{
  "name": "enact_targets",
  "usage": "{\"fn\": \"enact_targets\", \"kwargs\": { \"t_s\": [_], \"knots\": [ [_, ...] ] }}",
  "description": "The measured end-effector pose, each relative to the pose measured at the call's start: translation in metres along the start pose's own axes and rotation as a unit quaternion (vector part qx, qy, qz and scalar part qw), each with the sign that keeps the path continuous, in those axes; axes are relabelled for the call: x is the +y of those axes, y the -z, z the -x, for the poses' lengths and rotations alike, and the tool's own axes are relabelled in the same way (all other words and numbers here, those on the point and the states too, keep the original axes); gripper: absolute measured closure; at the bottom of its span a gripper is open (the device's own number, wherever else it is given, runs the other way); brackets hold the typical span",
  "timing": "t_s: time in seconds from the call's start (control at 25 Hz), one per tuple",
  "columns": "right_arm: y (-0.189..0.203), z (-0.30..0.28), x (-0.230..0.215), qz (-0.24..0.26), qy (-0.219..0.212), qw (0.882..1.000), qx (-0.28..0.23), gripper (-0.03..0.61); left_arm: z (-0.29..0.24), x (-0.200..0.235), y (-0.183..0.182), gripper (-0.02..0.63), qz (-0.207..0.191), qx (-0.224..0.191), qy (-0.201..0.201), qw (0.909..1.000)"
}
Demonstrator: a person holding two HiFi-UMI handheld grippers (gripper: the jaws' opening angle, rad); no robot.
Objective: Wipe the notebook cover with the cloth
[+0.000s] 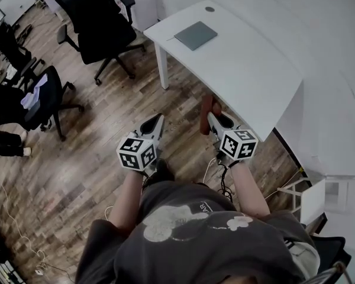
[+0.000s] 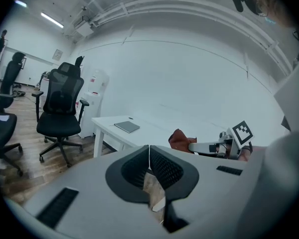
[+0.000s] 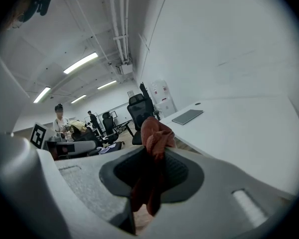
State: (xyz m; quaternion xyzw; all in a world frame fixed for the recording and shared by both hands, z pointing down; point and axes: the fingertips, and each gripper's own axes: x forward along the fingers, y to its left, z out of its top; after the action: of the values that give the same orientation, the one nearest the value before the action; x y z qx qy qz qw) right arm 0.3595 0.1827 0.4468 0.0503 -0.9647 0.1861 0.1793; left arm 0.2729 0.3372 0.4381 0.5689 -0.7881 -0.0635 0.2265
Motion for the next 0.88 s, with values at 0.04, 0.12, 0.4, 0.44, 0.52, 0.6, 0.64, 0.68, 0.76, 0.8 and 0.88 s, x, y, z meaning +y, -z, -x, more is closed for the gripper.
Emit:
{"fn": "enact_targets", "kwargs": {
  "t_s": [0.04,0.12,0.4,0.44,0.52,0.6,0.64,0.68,0.76,0.8,0.88],
  "knots": [
    [-0.005,-0.009,0.0,0.0,0.003,1.0,-0.001,0.491,-0.005,0.007,-0.006,0.617,-0.001,0.001,0.004,1.0],
    [-0.012,-0.023,0.001,0.001,0.008,1.0,-0.001,0.49,-0.012,0.02,-0.013,0.617,0.001,0.003,0.011,0.9999],
    [-0.024,-0.064,0.001,-0.01,0.035,0.999,-0.003,0.489,-0.027,0.062,-0.025,0.617,0.002,0.015,0.032,0.9994],
    [-0.025,-0.07,0.003,-0.012,0.038,0.999,-0.004,0.489,-0.028,0.068,-0.026,0.617,0.001,0.016,0.036,0.9992],
    [-0.027,-0.083,0.007,-0.016,0.045,0.999,-0.008,0.489,-0.031,0.081,-0.03,0.617,0.002,0.017,0.043,0.9989],
    [-0.03,-0.093,0.009,-0.019,0.053,0.998,-0.013,0.489,-0.033,0.095,-0.034,0.617,0.002,0.019,0.049,0.9986],
    [-0.031,-0.098,0.01,-0.021,0.058,0.998,-0.015,0.489,-0.034,0.1,-0.035,0.617,0.002,0.021,0.052,0.9984],
    [-0.032,-0.102,0.01,-0.023,0.063,0.998,-0.017,0.489,-0.036,0.106,-0.037,0.617,0.003,0.022,0.055,0.9983],
    [-0.033,-0.111,0.012,-0.025,0.068,0.997,-0.018,0.489,-0.039,0.117,-0.042,0.617,0.006,0.022,0.057,0.9981],
    [-0.033,-0.116,0.014,-0.025,0.07,0.997,-0.015,0.489,-0.04,0.122,-0.044,0.617,0.009,0.021,0.058,0.9981],
    [-0.03,-0.122,0.013,-0.026,0.073,0.997,-0.009,0.489,-0.045,0.127,-0.046,0.617,0.014,0.019,0.061,0.9979]
  ]
}}
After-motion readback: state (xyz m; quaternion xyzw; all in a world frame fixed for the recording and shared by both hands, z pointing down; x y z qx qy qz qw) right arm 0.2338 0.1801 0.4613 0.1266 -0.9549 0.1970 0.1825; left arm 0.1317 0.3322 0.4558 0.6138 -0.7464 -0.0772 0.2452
